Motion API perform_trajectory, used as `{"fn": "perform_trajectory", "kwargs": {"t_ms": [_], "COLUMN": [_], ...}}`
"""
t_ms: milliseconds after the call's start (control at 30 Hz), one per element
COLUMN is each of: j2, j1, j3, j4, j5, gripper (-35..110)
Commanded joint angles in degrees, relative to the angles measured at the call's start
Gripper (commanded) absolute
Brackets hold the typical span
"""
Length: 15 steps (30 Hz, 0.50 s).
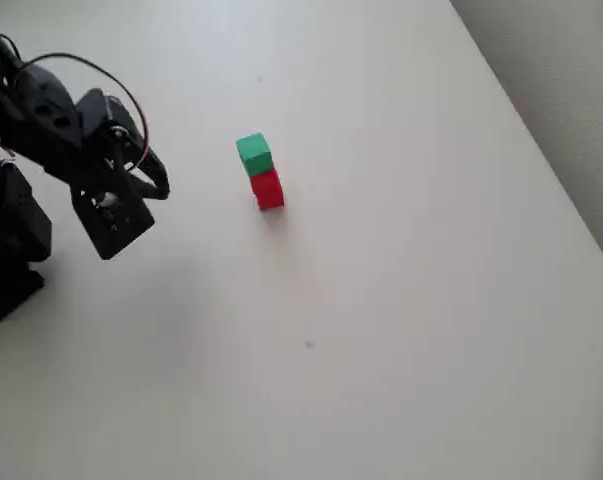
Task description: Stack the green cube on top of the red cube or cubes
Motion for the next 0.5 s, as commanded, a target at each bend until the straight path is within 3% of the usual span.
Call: {"fn": "perform_trajectory", "kwargs": {"t_ms": [0, 467], "j2": [3.3, 18.4], "j1": [0.6, 0.3], "j3": [4.3, 18.6], "j4": [-2.4, -2.1], "j5": [-0.4, -0.9], "gripper": [-2, -2]}}
